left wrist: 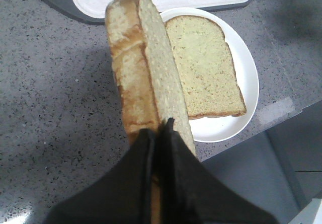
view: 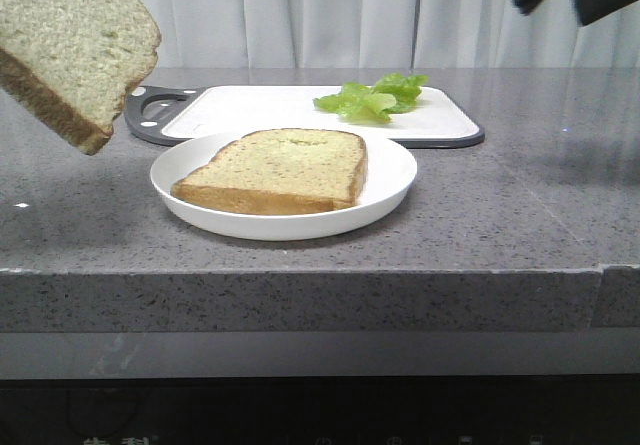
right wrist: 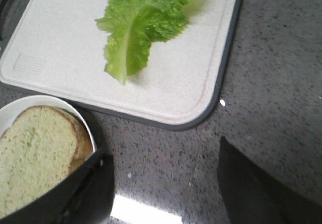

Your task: Left arm grabs bread, right arm adds lettuce

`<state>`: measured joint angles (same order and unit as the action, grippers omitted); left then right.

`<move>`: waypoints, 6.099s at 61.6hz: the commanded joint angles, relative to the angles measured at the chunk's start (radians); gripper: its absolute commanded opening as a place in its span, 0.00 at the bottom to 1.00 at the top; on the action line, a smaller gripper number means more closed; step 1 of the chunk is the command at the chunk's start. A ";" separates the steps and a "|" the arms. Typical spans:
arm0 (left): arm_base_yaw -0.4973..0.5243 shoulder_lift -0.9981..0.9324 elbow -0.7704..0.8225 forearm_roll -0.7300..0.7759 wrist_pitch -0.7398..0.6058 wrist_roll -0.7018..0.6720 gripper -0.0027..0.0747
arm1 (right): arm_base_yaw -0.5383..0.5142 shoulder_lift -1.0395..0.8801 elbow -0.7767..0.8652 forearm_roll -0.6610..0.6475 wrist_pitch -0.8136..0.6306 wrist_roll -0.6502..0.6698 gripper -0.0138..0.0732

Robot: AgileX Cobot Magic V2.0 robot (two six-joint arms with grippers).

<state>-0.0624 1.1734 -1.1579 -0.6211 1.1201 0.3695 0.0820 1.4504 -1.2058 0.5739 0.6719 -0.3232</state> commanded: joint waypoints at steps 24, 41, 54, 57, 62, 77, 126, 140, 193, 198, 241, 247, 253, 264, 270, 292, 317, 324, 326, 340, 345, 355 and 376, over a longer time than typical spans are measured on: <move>0.003 -0.024 -0.024 -0.046 -0.033 0.003 0.01 | -0.058 0.400 -0.413 0.384 0.074 -0.214 0.70; 0.003 -0.024 -0.024 -0.046 -0.033 0.003 0.01 | -0.056 0.569 -0.583 0.428 0.102 -0.214 0.70; 0.003 -0.024 -0.024 -0.046 -0.033 0.003 0.01 | -0.028 0.645 -0.646 0.437 0.111 -0.216 0.70; 0.003 -0.024 -0.024 -0.046 -0.033 0.003 0.01 | -0.012 0.654 -0.656 0.437 0.111 -0.227 0.70; 0.003 -0.024 -0.024 -0.046 -0.033 0.003 0.01 | 0.005 0.659 -0.662 0.437 0.097 -0.238 0.66; 0.003 -0.024 -0.024 -0.046 -0.033 0.003 0.01 | 0.012 0.659 -0.662 0.436 0.058 -0.241 0.24; 0.003 -0.024 -0.024 -0.046 -0.042 0.003 0.01 | 0.010 0.199 -0.352 0.564 0.297 -0.463 0.08; 0.003 -0.024 -0.024 -0.044 -0.043 0.003 0.01 | 0.013 0.153 -0.241 0.673 0.528 -0.602 0.08; 0.003 -0.024 -0.024 -0.040 -0.071 0.003 0.01 | 0.118 0.290 -0.016 0.781 0.374 -0.806 0.15; 0.003 -0.024 -0.024 -0.040 -0.071 0.003 0.01 | 0.118 0.290 -0.016 0.761 0.372 -0.796 0.28; 0.003 0.108 -0.031 -0.505 -0.041 0.218 0.01 | 0.027 0.020 -0.036 0.406 0.366 -0.568 0.62; -0.016 0.183 -0.031 -0.635 -0.007 0.297 0.01 | 0.027 0.012 -0.036 0.406 0.368 -0.568 0.62; -0.048 0.252 -0.031 -0.689 0.000 0.340 0.01 | 0.027 0.014 -0.035 0.406 0.371 -0.568 0.62; -0.093 0.362 -0.031 -0.699 -0.007 0.346 0.01 | 0.027 0.014 -0.035 0.406 0.372 -0.568 0.62; -0.095 0.414 -0.031 -0.699 -0.011 0.346 0.01 | 0.027 0.014 -0.035 0.406 0.369 -0.568 0.62; -0.095 0.474 -0.031 -0.674 -0.012 0.346 0.08 | 0.027 0.014 -0.035 0.406 0.372 -0.568 0.62; -0.091 0.460 -0.053 -0.597 -0.010 0.331 0.62 | 0.027 0.000 -0.035 0.401 0.387 -0.542 0.62; -0.083 0.419 -0.082 -0.472 -0.010 0.256 0.62 | 0.027 -0.046 -0.036 0.352 0.388 -0.477 0.62; -0.083 0.399 -0.092 -0.426 -0.012 0.229 0.62 | 0.027 -0.068 -0.036 0.322 0.388 -0.437 0.62; -0.083 0.227 -0.140 -0.039 -0.039 -0.008 0.62 | 0.027 -0.243 -0.036 -0.023 0.403 -0.072 0.62; -0.083 0.148 -0.140 0.154 -0.046 -0.126 0.62 | 0.027 -0.315 -0.036 -0.164 0.407 0.044 0.62; -0.083 -0.009 -0.089 0.438 -0.082 -0.314 0.61 | 0.027 -0.441 -0.022 -0.314 0.404 0.204 0.62; -0.083 -0.420 0.209 0.541 -0.280 -0.397 0.57 | 0.027 -0.720 0.167 -0.414 0.344 0.270 0.62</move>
<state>-0.1454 0.8433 -0.9826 -0.0766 0.9441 -0.0136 0.1155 0.7951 -1.0612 0.1697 1.0846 -0.0586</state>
